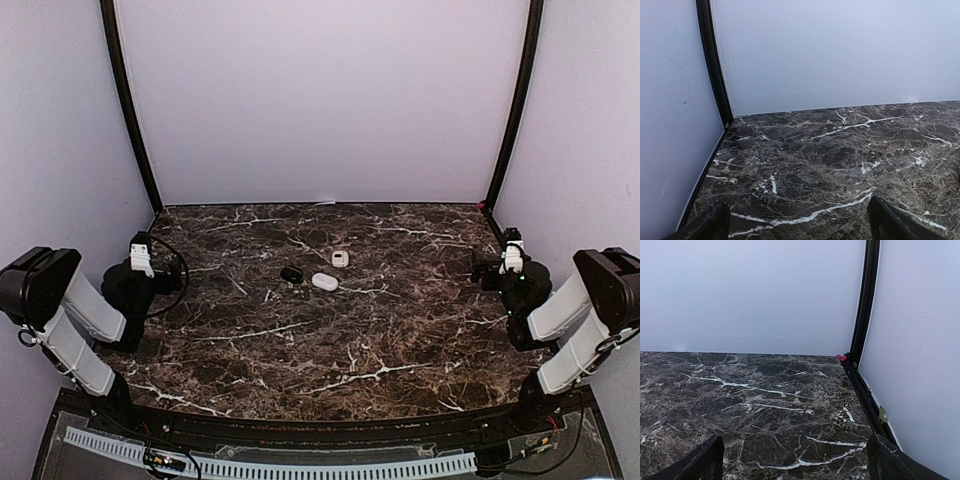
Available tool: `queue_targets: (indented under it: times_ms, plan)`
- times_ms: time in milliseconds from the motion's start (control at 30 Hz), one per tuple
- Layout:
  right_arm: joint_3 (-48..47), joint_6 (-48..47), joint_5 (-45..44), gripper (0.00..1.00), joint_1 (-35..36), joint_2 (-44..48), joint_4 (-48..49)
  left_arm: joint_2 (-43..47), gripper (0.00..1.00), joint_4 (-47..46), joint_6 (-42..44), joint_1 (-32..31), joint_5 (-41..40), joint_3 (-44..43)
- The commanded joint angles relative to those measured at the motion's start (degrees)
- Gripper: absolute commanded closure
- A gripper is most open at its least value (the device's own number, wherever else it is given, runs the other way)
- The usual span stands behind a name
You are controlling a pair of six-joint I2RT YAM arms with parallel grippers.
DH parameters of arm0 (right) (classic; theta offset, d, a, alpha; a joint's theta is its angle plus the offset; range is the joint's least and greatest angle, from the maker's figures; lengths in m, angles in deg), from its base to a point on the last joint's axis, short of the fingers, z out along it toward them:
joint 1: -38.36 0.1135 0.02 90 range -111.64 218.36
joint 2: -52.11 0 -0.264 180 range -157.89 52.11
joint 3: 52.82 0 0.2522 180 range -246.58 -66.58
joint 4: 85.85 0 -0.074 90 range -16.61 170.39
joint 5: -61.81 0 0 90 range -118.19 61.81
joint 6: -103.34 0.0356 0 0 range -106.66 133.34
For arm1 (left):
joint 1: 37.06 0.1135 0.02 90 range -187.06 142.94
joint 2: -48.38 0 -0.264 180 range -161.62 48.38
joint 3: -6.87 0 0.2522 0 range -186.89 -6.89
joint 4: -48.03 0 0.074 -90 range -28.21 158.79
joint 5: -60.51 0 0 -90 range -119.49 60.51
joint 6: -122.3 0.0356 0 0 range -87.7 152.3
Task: Insert the wireless bluetooth earbuds into the charging case
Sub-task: Reset both arms
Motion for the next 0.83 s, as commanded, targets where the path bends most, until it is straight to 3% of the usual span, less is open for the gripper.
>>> queue_targets:
  times_ms: [0, 800]
  plan:
    - [-0.62, 0.34, 0.23, 0.01, -0.30, -0.08, 2.22, 0.24, 0.01, -1.69, -1.52, 0.40, -3.07, -1.01]
    - [-0.70, 0.29, 0.40, 0.01, -0.37, -0.09, 2.06, 0.27, 0.01, -2.13, -1.16, 0.41, -2.56, -0.79]
